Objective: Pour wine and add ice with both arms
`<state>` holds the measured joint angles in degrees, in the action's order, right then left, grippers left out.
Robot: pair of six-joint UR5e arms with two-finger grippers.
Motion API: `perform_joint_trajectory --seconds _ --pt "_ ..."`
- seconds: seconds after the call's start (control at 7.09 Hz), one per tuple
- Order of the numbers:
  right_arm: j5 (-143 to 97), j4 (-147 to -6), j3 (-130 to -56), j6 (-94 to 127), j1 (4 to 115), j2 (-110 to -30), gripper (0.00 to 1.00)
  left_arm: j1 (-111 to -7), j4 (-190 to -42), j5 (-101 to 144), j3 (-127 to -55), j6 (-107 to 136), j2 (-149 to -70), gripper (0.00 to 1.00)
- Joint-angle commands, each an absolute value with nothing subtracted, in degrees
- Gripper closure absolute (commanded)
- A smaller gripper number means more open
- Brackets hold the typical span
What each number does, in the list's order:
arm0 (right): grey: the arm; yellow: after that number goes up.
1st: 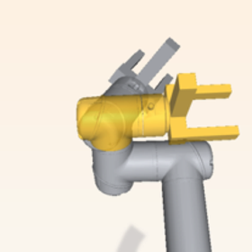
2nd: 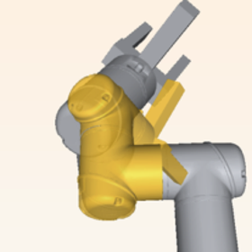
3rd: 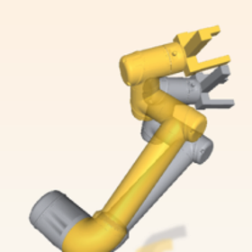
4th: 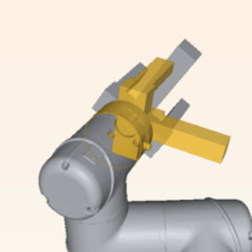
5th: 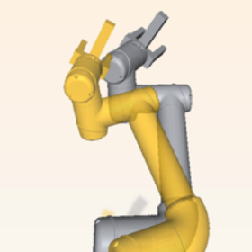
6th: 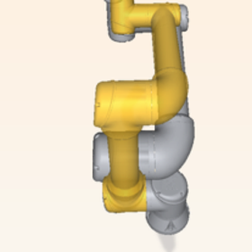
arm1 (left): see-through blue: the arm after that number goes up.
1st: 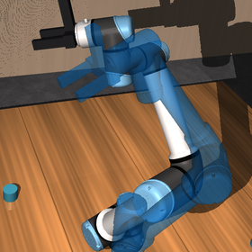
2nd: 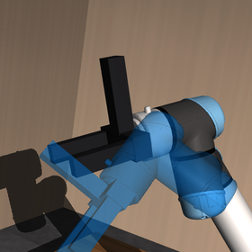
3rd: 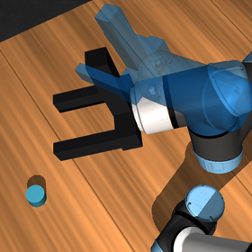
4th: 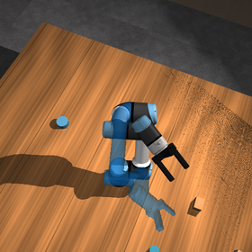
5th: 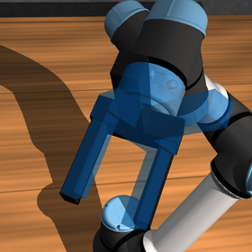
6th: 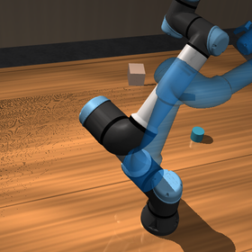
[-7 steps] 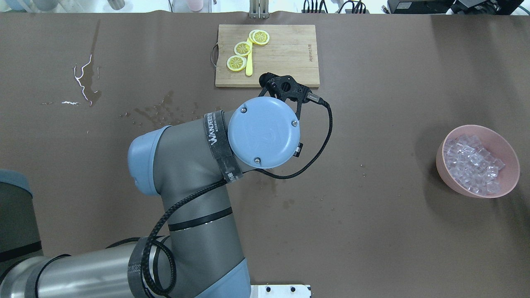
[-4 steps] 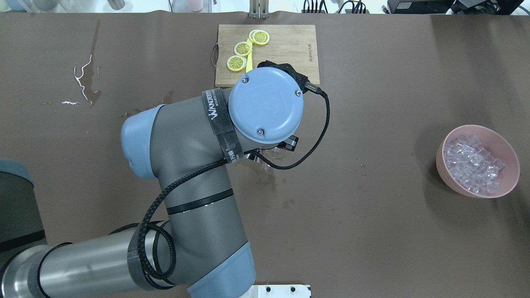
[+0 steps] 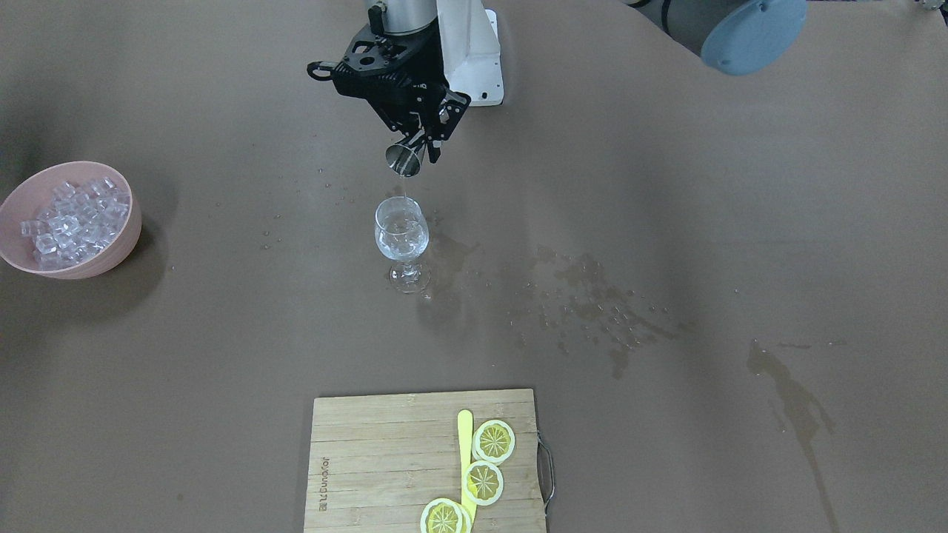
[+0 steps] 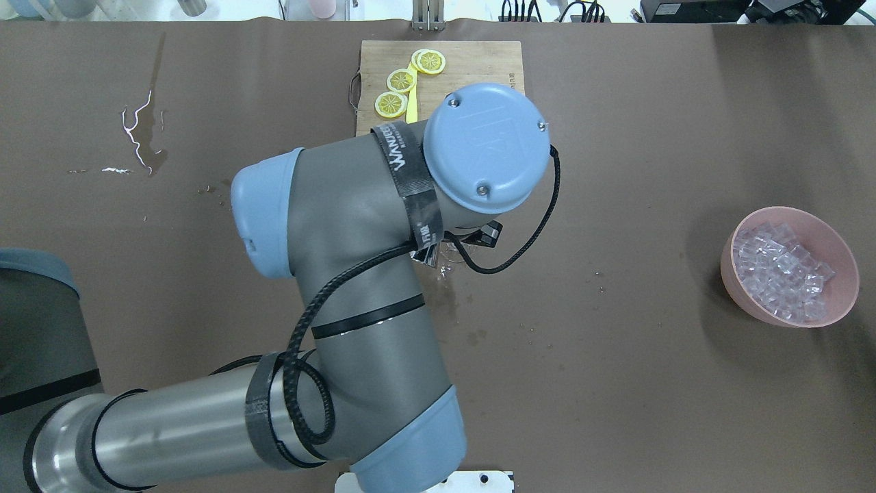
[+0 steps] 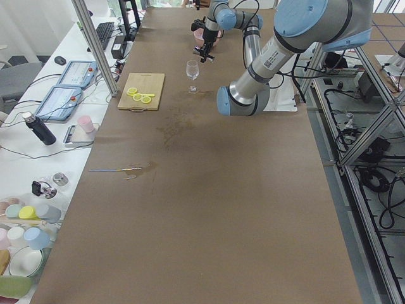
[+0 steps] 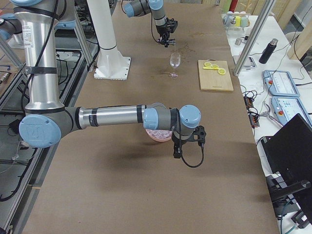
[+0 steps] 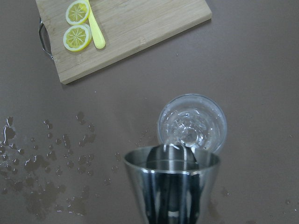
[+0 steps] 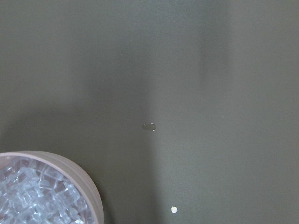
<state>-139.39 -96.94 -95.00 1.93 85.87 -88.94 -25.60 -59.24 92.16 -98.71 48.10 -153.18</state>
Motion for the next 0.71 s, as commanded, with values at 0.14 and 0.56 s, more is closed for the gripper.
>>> perform_joint_trajectory --seconds 0.14,0.56 --pt "-139.31 -96.94 -94.92 1.93 85.87 -88.95 0.0 -26.36 -52.42 93.78 -93.26 42.74 -158.28 1.0" --pt "-139.39 -96.94 -95.27 2.28 85.87 -88.77 0.0 -27.76 -47.93 94.91 -91.77 39.48 -160.56 1.0"
